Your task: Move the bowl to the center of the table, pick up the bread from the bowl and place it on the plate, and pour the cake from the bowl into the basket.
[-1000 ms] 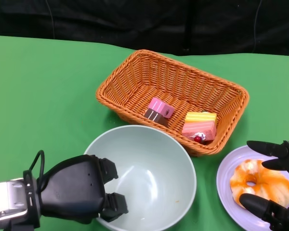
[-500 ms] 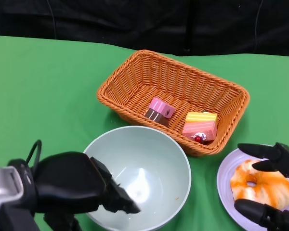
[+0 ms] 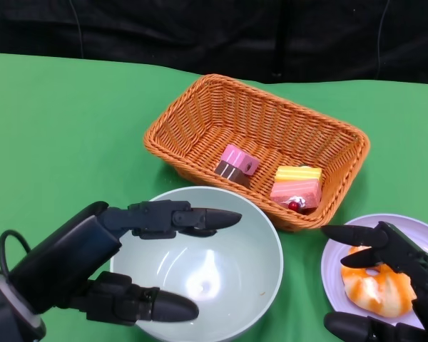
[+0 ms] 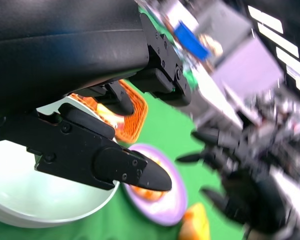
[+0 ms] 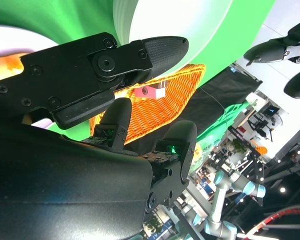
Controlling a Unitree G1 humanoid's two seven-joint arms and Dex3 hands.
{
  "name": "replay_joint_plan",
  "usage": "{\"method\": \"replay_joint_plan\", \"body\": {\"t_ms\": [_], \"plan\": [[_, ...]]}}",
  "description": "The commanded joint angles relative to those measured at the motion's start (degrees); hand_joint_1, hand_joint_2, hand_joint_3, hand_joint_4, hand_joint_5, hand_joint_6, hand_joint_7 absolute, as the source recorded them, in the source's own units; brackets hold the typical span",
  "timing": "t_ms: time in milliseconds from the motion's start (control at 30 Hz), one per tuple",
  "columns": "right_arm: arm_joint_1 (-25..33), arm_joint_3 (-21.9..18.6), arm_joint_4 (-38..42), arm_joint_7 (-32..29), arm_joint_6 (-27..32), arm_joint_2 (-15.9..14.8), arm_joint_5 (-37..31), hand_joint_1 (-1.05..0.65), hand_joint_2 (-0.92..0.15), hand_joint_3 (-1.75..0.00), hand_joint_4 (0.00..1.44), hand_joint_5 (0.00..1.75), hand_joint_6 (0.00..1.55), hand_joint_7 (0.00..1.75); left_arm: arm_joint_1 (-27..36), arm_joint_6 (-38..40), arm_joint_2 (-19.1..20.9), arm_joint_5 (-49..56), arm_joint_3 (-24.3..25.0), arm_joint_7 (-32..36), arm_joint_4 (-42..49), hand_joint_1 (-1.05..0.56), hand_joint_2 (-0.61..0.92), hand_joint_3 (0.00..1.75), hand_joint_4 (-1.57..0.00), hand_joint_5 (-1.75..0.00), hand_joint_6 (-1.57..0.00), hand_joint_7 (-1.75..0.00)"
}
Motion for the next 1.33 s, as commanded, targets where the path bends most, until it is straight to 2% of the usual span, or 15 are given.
{"method": "replay_joint_plan", "body": {"t_ms": [33, 67, 100, 167, 200, 300, 367, 467, 600, 733, 833, 933, 1167, 1333], "plan": [[0.7, 1.5, -0.6, 0.2, 1.2, 1.4, 3.0, -0.45, -0.92, -0.21, 0.3, 0.99, 0.18, 0.69, 4.2, 5.7, -5.4, 0.1, 0.4, 7.5, -3.8, -0.41, 0.92, 0.15, -0.43, -1.0, -0.67, -0.16], [1.2, 2.8, -0.5, 0.2, 1.8, 2.7, 5.0, -0.4, -0.92, -0.21, 0.33, 1.02, 0.22, 0.71, 7.3, 9.3, -9.6, 0.1, 0.0, 12.6, -5.9, -0.27, 0.84, 0.4, -0.5, -1.33, -0.7, -0.56], [1.6, 3.8, -0.2, 0.0, 1.9, 3.6, 6.6, -0.38, -0.92, -0.21, 0.33, 1.03, 0.24, 0.73, 9.7, 12.0, -12.5, 0.1, -0.3, 16.2, -7.4, -0.23, 0.74, 0.63, -0.52, -1.46, -0.61, -0.91], [2.1, 4.6, 0.5, -0.6, 0.9, 4.3, 7.9, -0.33, -0.92, -0.22, 0.35, 1.07, 0.27, 0.75, 11.7, 14.4, -15.1, 1.1, -0.5, 19.4, -8.8, -0.17, 0.62, 0.91, -0.57, -1.58, -0.54, -1.25], [2.2, 4.7, 0.8, -0.9, 0.4, 4.5, 8.0, -0.31, -0.92, -0.23, 0.36, 1.08, 0.28, 0.76, 12.1, 15.0, -15.7, 1.7, -0.6, 20.1, -9.2, -0.15, 0.59, 0.98, -0.6, -1.59, -0.55, -1.3], [2.5, 5.7, 2.7, -2.8, -2.8, 6.6, 10.5, -0.25, -0.9, -0.28, 0.44, 1.18, 0.34, 0.87, 14.7, 13.6, -18.0, 2.7, -1.2, 22.2, -7.4, -0.07, 0.5, 1.18, -0.68, -1.63, -0.61, -1.36], [2.8, 6.1, 3.3, -3.5, -3.9, 7.4, 11.9, -0.2, -0.77, -0.54, 0.47, 1.3, 0.33, 1.03, 16.1, 12.3, -18.7, 3.0, -1.7, 22.3, -6.4, -0.03, 0.48, 1.24, -0.7, -1.64, -0.64, -1.36], [3.1, 6.5, 3.8, -4.1, -4.8, 8.2, 13.0, -0.17, -0.68, -0.73, 0.47, 1.37, 0.3, 1.14, 18.0, 10.2, -19.1, 3.5, -2.3, 22.0, -5.2, -0.01, 0.46, 1.25, -0.71, -1.66, -0.66, -1.36], [3.0, 6.5, 4.8, -4.5, -6.3, 8.5, 14.0, -0.17, -0.66, -0.78, 0.47, 1.38, 0.29, 1.18, 19.6, 7.9, -19.2, 3.0, -2.3, 21.3, -3.9, -0.01, 0.46, 1.25, -0.71, -1.66, -0.67, -1.36], [1.9, 6.0, 8.1, -4.6, -11.2, 8.7, 17.4, -0.08, -0.51, -1.13, 0.68, 1.47, 0.57, 1.23, 20.7, -0.6, -19.3, 1.2, -1.6, 19.3, 1.6, 0.03, 0.41, 1.42, -0.83, -1.73, -0.76, -1.56], [1.5, 5.1, 9.8, -4.5, -13.4, 8.3, 17.8, -0.04, -0.48, -1.24, 0.79, 1.53, 0.74, 1.29, 20.0, -6.0, -20.0, -0.1, -0.9, 18.5, 5.7, 0.03, 0.35, 1.54, -0.92, -1.74, -0.78, -1.68], [1.6, 4.6, 10.6, -4.7, -14.3, 8.2, 17.6, -0.03, -0.43, -1.36, 0.84, 1.6, 0.82, 1.35, 19.7, -9.9, -20.1, -0.6, -0.6, 18.0, 8.4, 0.02, 0.32, 1.63, -0.97, -1.75, -0.79, -1.72], [1.1, 4.0, 13.9, -4.4, -17.9, 7.9, 17.6, 0.0, -0.33, -1.52, 0.84, 1.65, 0.81, 1.44, 19.3, -13.8, -19.6, -1.8, -0.2, 16.6, 12.1, 0.01, 0.32, 1.58, -0.93, -1.75, -0.78, -1.68], [0.9, 3.9, 14.0, -3.8, -18.0, 7.9, 18.6, 0.0, -0.31, -1.54, 0.83, 1.66, 0.8, 1.45, 18.8, -14.6, -19.2, -2.5, -0.3, 15.4, 12.9, -0.04, 0.33, 1.51, -0.91, -1.75, -0.79, -1.64]]}}
